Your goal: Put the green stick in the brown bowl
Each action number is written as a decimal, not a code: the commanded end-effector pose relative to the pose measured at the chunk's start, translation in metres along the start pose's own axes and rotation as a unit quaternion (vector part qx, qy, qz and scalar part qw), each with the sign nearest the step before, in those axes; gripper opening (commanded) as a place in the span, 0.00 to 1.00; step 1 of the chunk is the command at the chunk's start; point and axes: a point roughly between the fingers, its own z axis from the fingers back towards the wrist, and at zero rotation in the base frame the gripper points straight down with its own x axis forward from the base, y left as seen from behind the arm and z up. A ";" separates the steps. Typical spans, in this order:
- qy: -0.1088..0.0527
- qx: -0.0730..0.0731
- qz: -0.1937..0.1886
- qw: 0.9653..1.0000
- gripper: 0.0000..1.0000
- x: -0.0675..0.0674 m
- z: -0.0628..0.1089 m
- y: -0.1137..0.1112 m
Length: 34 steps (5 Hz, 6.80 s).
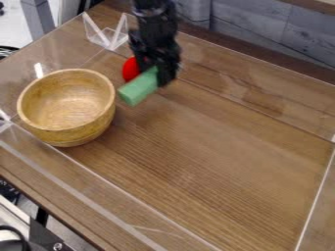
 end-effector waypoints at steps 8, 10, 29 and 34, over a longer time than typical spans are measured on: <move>-0.066 0.009 0.105 0.992 0.00 -0.025 0.031 0.033; -0.065 0.006 0.107 0.992 0.00 -0.017 0.043 0.029; -0.056 0.003 0.133 0.990 1.00 -0.060 0.048 0.103; -0.029 0.010 0.163 0.986 0.00 -0.090 0.022 0.097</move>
